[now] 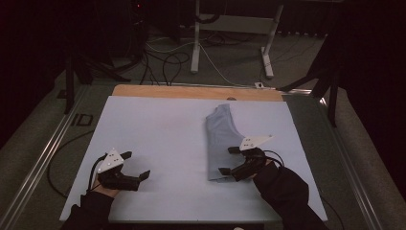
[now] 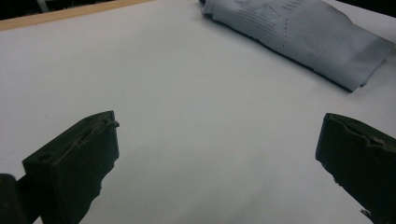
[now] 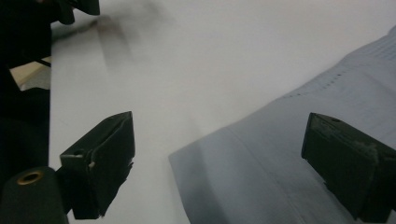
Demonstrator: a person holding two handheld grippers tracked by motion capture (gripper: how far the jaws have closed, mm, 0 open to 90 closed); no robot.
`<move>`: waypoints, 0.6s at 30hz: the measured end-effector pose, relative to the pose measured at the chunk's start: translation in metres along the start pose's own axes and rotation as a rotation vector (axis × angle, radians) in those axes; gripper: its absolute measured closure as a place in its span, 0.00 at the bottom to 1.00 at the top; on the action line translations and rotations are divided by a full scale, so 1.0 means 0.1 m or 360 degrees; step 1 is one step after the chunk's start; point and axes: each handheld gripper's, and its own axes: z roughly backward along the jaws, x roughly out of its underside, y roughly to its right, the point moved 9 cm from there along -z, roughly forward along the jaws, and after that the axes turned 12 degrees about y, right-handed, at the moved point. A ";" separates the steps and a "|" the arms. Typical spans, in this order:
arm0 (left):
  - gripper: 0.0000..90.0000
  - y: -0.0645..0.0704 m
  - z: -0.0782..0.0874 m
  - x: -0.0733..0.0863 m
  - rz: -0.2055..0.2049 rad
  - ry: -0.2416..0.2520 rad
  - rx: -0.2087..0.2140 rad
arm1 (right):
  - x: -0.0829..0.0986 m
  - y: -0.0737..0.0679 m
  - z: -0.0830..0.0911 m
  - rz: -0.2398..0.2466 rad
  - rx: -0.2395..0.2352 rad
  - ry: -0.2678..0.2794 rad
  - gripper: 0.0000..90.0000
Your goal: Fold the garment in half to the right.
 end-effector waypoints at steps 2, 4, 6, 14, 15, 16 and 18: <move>0.00 0.00 0.00 0.00 0.0000 -0.0001 0.0000 | 0.02 0.00 0.03 -0.0003 -0.0001 0.0005 0.11; 0.00 0.00 0.01 0.00 -0.0005 -0.0001 0.0005 | 0.03 0.01 0.06 -0.0009 0.0011 0.0014 0.11; 0.00 0.00 0.01 -0.01 0.0002 0.0005 0.0007 | 0.04 0.01 0.10 -0.0007 0.0028 0.0022 0.11; 0.00 0.00 0.03 -0.01 -0.0009 0.0009 0.0006 | 0.16 0.05 0.25 -0.0053 0.0072 0.0049 0.11; 0.00 0.00 0.03 -0.01 -0.0009 0.0007 0.0005 | 0.19 0.05 0.27 -0.0054 0.0076 0.0040 0.11; 0.00 0.00 0.03 -0.01 -0.0009 0.0007 0.0005 | 0.24 0.07 0.31 -0.0035 0.0092 0.0029 0.11; 0.00 0.00 0.03 -0.01 -0.0004 0.0008 0.0001 | 0.31 0.11 0.35 -0.0063 0.0128 0.0024 0.11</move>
